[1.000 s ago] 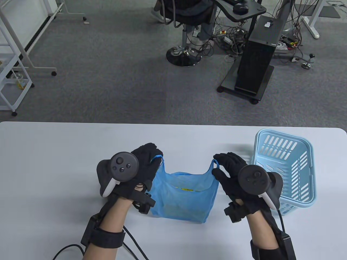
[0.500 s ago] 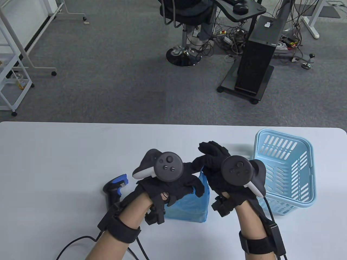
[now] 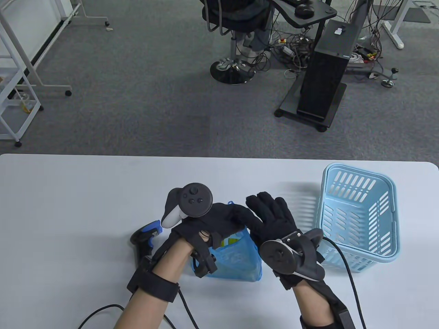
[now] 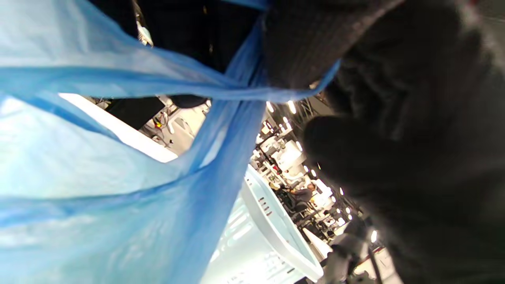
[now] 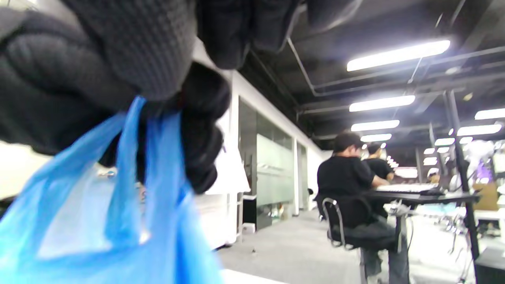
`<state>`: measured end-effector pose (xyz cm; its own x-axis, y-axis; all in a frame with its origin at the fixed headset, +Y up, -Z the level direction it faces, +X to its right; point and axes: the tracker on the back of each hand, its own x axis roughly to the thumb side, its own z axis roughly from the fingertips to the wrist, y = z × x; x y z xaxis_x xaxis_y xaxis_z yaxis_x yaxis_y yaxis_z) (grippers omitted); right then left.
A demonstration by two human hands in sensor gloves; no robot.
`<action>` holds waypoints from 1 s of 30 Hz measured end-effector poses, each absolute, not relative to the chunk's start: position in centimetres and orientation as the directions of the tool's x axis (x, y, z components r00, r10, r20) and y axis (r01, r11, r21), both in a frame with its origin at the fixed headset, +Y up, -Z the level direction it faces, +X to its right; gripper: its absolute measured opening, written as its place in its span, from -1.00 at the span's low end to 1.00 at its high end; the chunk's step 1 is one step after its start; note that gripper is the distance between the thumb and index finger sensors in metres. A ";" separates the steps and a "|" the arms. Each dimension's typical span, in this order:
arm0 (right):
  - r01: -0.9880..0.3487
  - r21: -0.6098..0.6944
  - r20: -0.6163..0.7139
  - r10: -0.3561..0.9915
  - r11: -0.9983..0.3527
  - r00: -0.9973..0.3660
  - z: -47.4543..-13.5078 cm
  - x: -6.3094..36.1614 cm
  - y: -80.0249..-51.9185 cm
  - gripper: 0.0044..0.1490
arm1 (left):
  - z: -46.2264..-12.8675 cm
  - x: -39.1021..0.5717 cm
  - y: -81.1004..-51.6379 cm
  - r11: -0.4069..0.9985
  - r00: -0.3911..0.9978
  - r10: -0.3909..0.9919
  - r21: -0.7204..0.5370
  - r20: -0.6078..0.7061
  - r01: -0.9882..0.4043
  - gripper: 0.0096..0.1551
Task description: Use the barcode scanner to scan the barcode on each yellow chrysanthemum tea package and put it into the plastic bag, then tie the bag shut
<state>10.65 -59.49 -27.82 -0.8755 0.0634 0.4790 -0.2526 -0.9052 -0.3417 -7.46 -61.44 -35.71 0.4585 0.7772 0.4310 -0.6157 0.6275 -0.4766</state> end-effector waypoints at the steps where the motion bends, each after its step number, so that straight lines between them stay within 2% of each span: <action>1: -0.257 -0.373 0.468 0.058 -0.892 -0.882 -27.9 10.6 -59.5 -0.10 | -35.7 -7.7 -61.5 0.624 0.466 0.781 -0.486 0.415 -0.612 -0.46; 3: -0.274 -0.440 0.456 0.049 -0.855 -0.888 -28.2 10.6 -59.4 -0.23 | -35.6 -8.0 -61.6 0.604 0.448 0.797 -0.512 0.406 -0.611 -0.38; 4: -0.277 -0.444 0.460 0.049 -0.852 -0.887 -28.2 10.6 -59.3 -0.26 | -35.4 -8.2 -61.5 0.586 0.440 0.810 -0.520 0.388 -0.622 -0.35; 5: -0.282 -0.444 0.449 0.062 -0.851 -0.891 -28.3 10.7 -59.2 -0.39 | -35.2 -8.5 -61.4 0.588 0.451 0.809 -0.519 0.377 -0.621 -0.33; 6: -0.282 -0.453 0.447 0.058 -0.846 -0.893 -28.4 10.9 -59.2 -0.44 | -35.2 -8.7 -61.4 0.585 0.448 0.811 -0.518 0.376 -0.624 -0.32; 9: -0.302 -0.392 0.451 0.105 -0.869 -0.886 -28.6 11.1 -59.2 -0.47 | -35.1 -9.4 -61.1 0.582 0.446 0.813 -0.494 0.375 -0.646 -0.31; 13: -0.295 -0.366 0.393 0.141 -0.883 -0.909 -29.5 11.2 -58.8 -0.47 | -34.8 -9.4 -60.8 0.631 0.477 0.775 -0.471 0.414 -0.616 -0.23; 15: -0.280 -0.350 0.361 0.147 -0.894 -0.921 -30.0 11.1 -58.5 -0.47 | -34.3 -9.2 -60.6 0.696 0.533 0.717 -0.414 0.450 -0.586 -0.21; 18: -0.232 -0.347 0.307 0.124 -0.909 -0.944 -30.8 11.0 -58.1 -0.47 | -33.8 -9.0 -60.2 0.813 0.665 0.576 -0.241 0.475 -0.531 -0.43; 20: -0.200 -0.343 0.272 0.106 -0.918 -0.956 -30.9 10.9 -58.3 -0.47 | -33.8 -8.7 -60.4 0.861 0.723 0.496 -0.160 0.481 -0.483 -0.49; 22: -0.204 -0.337 0.262 0.116 -0.919 -0.958 -30.8 11.0 -58.7 -0.42 | -33.9 -8.7 -60.7 0.858 0.736 0.504 -0.158 0.452 -0.490 -0.51; 25: -0.274 -0.354 0.282 0.177 -0.894 -0.943 -29.5 11.6 -59.5 -0.08 | -34.4 -9.2 -61.4 0.823 0.727 0.562 -0.172 0.395 -0.542 -0.51; 28: -0.282 -0.428 0.298 0.161 -0.859 -0.941 -27.6 11.8 -59.9 -0.01 | -34.6 -9.6 -62.2 0.767 0.691 0.640 -0.223 0.336 -0.602 -0.50; 30: -0.260 -0.429 0.317 0.125 -0.865 -0.940 -26.8 11.3 -60.5 0.01 | -34.9 -9.8 -62.9 0.717 0.652 0.696 -0.245 0.300 -0.652 -0.50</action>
